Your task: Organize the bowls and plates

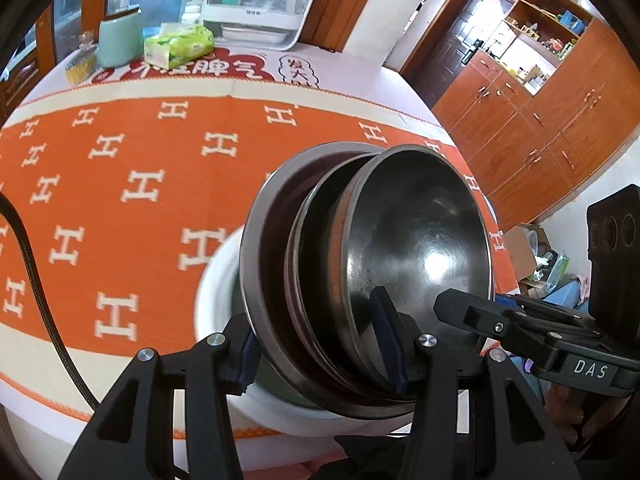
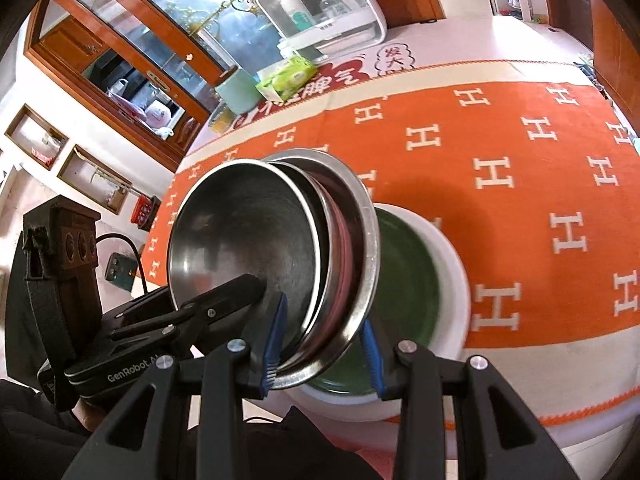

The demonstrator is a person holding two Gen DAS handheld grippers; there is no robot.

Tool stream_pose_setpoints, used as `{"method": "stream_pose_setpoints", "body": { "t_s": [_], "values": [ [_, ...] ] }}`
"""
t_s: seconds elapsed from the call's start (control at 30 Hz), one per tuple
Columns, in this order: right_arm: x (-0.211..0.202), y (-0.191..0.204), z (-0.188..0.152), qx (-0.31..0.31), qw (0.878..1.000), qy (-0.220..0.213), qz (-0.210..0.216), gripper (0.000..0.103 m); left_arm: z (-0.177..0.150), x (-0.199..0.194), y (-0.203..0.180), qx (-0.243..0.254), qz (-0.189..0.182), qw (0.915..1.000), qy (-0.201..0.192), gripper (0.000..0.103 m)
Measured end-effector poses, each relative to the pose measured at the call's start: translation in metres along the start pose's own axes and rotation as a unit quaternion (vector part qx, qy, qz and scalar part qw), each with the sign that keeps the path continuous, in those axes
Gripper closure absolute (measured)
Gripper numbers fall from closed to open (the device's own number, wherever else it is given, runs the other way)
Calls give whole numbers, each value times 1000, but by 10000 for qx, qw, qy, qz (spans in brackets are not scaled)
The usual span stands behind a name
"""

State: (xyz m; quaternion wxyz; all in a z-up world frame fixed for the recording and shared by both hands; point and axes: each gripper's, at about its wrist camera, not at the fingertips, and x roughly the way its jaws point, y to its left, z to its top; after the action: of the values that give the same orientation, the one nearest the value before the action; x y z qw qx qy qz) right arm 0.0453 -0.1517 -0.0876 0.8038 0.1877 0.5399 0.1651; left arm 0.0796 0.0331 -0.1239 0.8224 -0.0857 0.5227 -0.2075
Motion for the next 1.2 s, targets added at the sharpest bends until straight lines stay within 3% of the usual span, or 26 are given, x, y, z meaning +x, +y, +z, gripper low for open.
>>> {"method": "stream_pose_setpoints", "body": {
  "t_s": [0.23, 0.6, 0.93, 1.13, 1.2],
  "values": [
    [8, -28, -3, -22, 9991, 433, -36, 68, -14, 26, -12, -338, 29, 9991, 246, 55],
    [28, -38, -9, -36, 9958, 915, 74, 64, -24, 45, -6, -676, 263, 9957, 583, 54],
    [35, -33, -13, -241, 9964, 813, 51, 59, -24, 42, -3, -710, 544, 9945, 546, 54],
    [31, -29, -16, -392, 9975, 552, -178, 58, -18, 36, -2, -633, 899, 9930, 442, 54],
    [29, -30, -16, -336, 9982, 459, -213, 53, -13, 33, -1, -609, 907, 9932, 395, 54]
  ]
}}
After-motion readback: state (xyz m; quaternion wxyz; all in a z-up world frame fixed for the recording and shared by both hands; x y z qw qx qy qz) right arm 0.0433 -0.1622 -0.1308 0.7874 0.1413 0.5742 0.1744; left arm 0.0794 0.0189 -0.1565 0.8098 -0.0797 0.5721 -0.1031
